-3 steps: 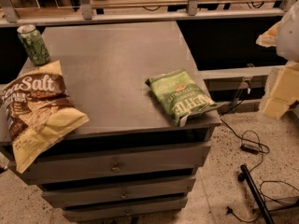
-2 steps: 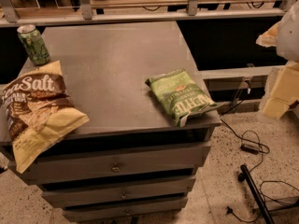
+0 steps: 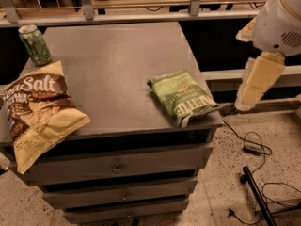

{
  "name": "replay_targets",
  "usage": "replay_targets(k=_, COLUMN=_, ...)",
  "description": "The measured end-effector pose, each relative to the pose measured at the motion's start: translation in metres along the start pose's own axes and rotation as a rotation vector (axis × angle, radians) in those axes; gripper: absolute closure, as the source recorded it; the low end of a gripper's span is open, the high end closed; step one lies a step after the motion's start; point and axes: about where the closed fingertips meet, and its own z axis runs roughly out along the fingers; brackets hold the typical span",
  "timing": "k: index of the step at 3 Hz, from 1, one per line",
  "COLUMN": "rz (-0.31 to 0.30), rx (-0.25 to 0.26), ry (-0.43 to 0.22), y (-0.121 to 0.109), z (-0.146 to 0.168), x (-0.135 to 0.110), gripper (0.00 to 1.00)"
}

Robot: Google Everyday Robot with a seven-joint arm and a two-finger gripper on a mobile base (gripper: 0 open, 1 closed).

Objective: Pick green jalapeno chip bag

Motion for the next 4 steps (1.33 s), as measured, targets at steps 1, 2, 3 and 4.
replay_targets(k=1, rz=0.005, rx=-0.026, ry=-0.023, y=-0.022, z=0.027, x=-0.034, gripper=0.0)
replay_targets(k=2, rz=0.03, rx=-0.052, ry=-0.026, y=-0.036, z=0.059, x=-0.05, gripper=0.0)
replay_targets(k=3, rz=0.06, rx=-0.064, ry=0.008, y=-0.039, z=0.085, x=-0.053, gripper=0.0)
replay_targets(k=4, rz=0.085, rx=-0.083, ry=0.057, y=-0.028, z=0.107, x=-0.052, gripper=0.0)
